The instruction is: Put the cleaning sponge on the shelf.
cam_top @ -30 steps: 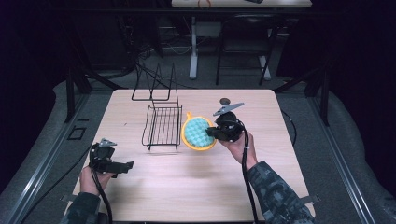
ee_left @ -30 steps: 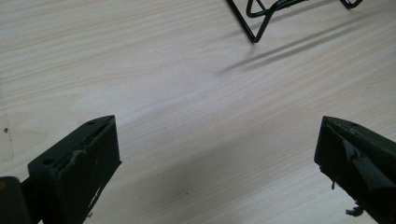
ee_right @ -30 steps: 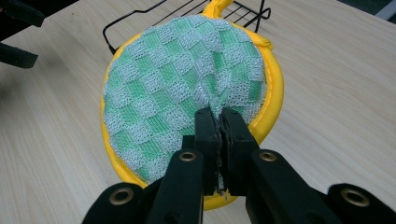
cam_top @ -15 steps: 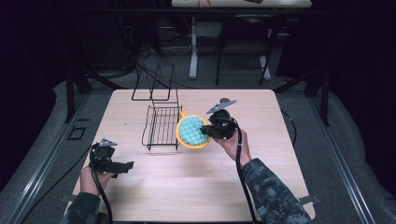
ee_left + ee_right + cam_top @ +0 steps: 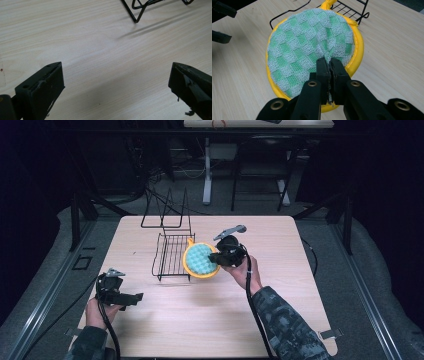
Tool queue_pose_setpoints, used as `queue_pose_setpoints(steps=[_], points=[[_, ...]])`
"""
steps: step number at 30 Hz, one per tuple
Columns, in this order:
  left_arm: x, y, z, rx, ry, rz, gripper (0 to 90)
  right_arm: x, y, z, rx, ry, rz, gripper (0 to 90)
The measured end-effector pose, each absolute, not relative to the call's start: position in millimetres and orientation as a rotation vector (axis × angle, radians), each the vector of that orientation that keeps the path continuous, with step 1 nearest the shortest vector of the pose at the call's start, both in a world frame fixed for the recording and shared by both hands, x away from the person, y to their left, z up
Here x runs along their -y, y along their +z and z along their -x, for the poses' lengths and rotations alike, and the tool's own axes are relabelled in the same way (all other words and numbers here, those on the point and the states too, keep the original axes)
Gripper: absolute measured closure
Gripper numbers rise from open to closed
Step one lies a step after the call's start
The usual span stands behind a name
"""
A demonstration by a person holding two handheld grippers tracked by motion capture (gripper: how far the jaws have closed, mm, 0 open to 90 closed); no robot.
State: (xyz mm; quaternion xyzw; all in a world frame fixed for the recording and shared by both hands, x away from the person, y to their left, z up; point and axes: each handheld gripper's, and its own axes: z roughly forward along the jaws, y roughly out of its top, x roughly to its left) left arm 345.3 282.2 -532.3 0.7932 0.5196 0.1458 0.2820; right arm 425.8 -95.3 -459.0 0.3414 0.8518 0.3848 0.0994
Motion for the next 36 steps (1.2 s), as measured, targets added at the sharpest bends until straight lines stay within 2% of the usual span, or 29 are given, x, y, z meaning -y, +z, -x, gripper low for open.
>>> queue_pose_setpoints(steps=[36], points=[[-282.0,-533.7,-346.1,-1.385,0.372,-2.137,0.3,48.2,-468.1,-452.4,-2.534,1.162,-0.960,86.7]])
